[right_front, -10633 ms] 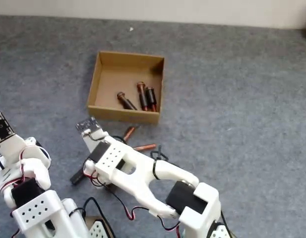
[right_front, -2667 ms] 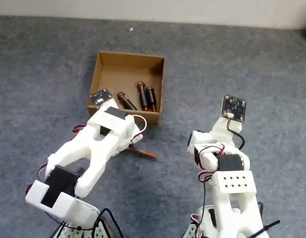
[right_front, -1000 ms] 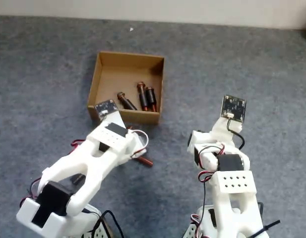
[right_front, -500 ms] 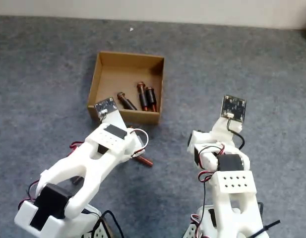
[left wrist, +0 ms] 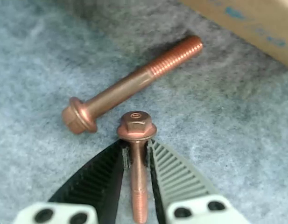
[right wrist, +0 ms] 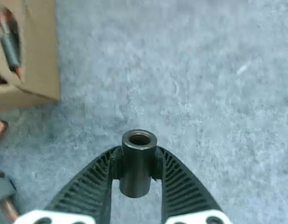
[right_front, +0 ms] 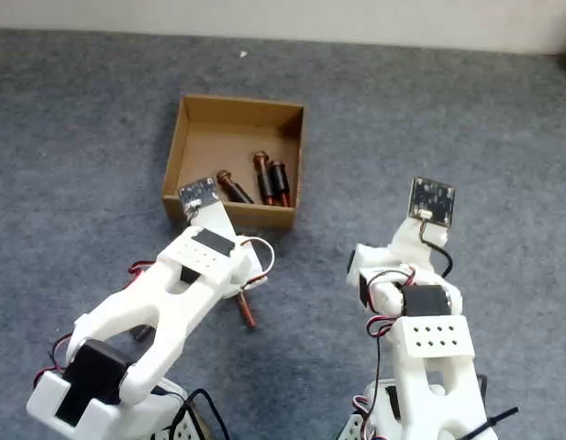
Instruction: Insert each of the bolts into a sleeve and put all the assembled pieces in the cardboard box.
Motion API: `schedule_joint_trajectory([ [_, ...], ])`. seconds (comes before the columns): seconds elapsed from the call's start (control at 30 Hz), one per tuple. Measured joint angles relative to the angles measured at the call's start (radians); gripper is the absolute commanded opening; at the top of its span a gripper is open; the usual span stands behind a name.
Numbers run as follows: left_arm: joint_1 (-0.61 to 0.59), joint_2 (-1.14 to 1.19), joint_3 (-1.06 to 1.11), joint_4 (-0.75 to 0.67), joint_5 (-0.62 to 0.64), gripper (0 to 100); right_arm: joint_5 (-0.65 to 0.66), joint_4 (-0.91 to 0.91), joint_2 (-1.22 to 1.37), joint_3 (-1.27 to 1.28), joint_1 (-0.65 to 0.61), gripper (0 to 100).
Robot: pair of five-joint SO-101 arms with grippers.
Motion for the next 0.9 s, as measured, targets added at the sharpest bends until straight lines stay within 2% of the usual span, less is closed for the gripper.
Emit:
schedule_joint_trajectory([
  [0.13, -0.003, -0.091, 0.002, 0.005, -0.068, 1, 0.0, 0.046, -0.061, 0.0, 0.0, 0.4],
  [0.27, -0.005, -0.285, 0.046, 0.014, -0.138, 0, 0.0, 0.051, -0.195, 0.0, -0.006, 0.4],
  [0.43, -0.008, -0.563, 0.14, 0.015, -0.236, 0, 0.0, 0.055, -0.353, 0.077, -0.084, 0.4],
  [0.63, -0.012, -0.801, 0.219, 0.015, -0.265, 0, 0.018, 0.055, -0.439, 0.129, -0.153, 0.4],
  [0.9, -0.014, -1.007, 0.282, 0.015, -0.37, 0, 0.023, 0.055, -0.526, 0.176, -0.216, 0.4],
])
